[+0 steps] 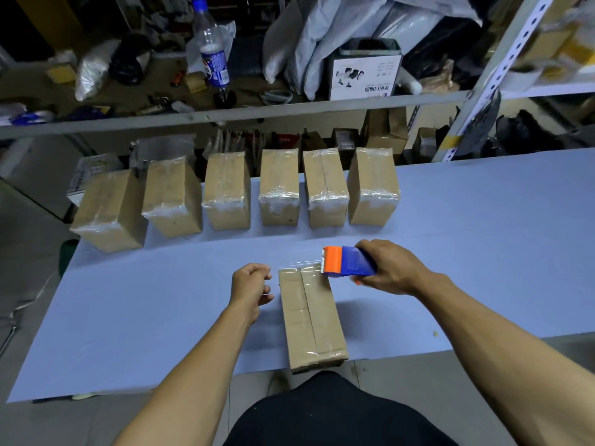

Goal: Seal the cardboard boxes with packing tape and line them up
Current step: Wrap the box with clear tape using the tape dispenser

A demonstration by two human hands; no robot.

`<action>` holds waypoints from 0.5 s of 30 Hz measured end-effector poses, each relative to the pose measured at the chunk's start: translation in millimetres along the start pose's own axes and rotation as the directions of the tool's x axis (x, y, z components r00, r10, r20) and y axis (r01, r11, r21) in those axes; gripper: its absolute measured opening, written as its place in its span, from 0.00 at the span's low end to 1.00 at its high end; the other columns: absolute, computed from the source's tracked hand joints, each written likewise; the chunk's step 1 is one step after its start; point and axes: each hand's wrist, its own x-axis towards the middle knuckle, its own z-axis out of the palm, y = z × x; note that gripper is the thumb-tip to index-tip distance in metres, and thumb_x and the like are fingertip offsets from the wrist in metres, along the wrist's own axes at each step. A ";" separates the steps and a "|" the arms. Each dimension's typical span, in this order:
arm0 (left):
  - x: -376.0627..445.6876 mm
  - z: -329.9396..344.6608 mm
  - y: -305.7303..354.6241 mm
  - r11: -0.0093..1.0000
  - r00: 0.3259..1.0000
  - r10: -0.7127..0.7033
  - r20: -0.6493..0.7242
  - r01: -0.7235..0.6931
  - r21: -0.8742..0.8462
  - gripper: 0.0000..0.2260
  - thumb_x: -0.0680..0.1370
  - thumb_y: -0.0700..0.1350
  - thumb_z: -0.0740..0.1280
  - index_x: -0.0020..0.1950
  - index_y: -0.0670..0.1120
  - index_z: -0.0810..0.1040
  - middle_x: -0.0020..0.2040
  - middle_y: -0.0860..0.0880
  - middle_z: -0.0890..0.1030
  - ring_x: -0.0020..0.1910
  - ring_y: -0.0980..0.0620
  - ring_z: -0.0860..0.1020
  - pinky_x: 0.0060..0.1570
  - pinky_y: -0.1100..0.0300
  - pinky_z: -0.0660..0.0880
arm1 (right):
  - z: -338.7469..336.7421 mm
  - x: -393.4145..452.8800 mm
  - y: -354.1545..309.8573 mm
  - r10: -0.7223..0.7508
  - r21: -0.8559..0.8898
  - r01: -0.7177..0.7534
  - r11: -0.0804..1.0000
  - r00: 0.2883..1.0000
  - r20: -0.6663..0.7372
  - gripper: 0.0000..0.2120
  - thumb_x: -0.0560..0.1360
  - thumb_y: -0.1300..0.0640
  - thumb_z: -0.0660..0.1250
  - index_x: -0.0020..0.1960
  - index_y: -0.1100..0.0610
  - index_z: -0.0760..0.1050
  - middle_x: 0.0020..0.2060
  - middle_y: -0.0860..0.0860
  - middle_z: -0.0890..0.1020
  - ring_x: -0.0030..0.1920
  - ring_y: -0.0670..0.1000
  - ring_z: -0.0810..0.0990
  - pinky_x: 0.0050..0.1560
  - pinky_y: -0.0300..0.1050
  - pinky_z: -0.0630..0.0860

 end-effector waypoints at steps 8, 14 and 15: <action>11.2 17.5 -17.6 0.997 0.996 0.034 -0.082 -0.028 0.071 0.08 0.80 0.39 0.62 0.43 0.45 0.77 0.41 0.46 0.76 0.32 0.49 0.68 0.33 0.56 0.73 | 7.6 7.0 4.3 0.074 0.001 -0.074 0.997 0.996 0.039 0.20 0.71 0.44 0.72 0.58 0.49 0.70 0.47 0.49 0.77 0.47 0.53 0.74 0.42 0.47 0.71; 15.2 37.8 -36.7 0.996 0.985 -0.074 -0.155 0.081 0.034 0.18 0.73 0.53 0.72 0.29 0.45 0.71 0.30 0.48 0.72 0.34 0.46 0.71 0.36 0.55 0.69 | 17.7 6.7 5.4 0.090 0.075 -0.092 0.993 0.995 0.042 0.20 0.70 0.46 0.73 0.56 0.51 0.70 0.44 0.49 0.75 0.44 0.53 0.72 0.38 0.45 0.64; 15.3 36.8 -37.1 0.990 0.978 -0.133 -0.159 0.138 0.024 0.21 0.70 0.56 0.75 0.30 0.45 0.70 0.29 0.48 0.69 0.32 0.46 0.69 0.35 0.56 0.67 | 17.5 5.8 7.2 0.094 0.078 -0.097 0.992 0.995 0.045 0.21 0.70 0.46 0.73 0.57 0.52 0.70 0.45 0.49 0.76 0.44 0.53 0.72 0.39 0.44 0.64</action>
